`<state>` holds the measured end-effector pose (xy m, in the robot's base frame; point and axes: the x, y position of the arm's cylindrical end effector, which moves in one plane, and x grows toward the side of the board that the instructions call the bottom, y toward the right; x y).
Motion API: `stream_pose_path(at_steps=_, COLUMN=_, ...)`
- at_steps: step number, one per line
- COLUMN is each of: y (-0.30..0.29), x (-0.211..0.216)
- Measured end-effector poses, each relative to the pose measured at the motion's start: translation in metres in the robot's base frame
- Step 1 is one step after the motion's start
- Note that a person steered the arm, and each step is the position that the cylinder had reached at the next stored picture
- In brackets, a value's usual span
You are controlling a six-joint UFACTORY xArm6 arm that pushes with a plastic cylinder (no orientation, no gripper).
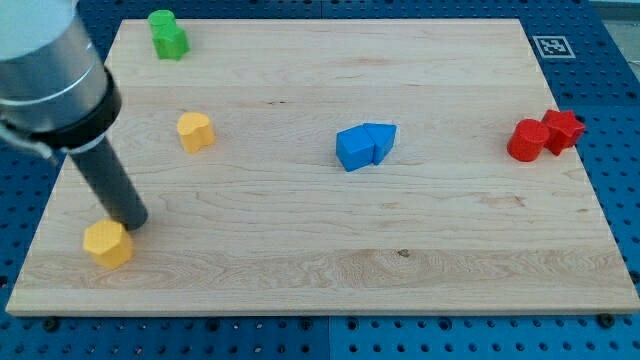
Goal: Push the yellow heart diagonally top right to the hexagon
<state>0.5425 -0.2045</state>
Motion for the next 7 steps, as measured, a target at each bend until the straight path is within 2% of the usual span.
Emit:
stream_pose_path(at_steps=2, y=0.000, x=0.027)
stream_pose_path(at_steps=3, y=0.002, x=0.023)
stream_pose_path(at_steps=6, y=0.099, x=0.001)
stream_pose_path(at_steps=7, y=0.123, x=-0.031)
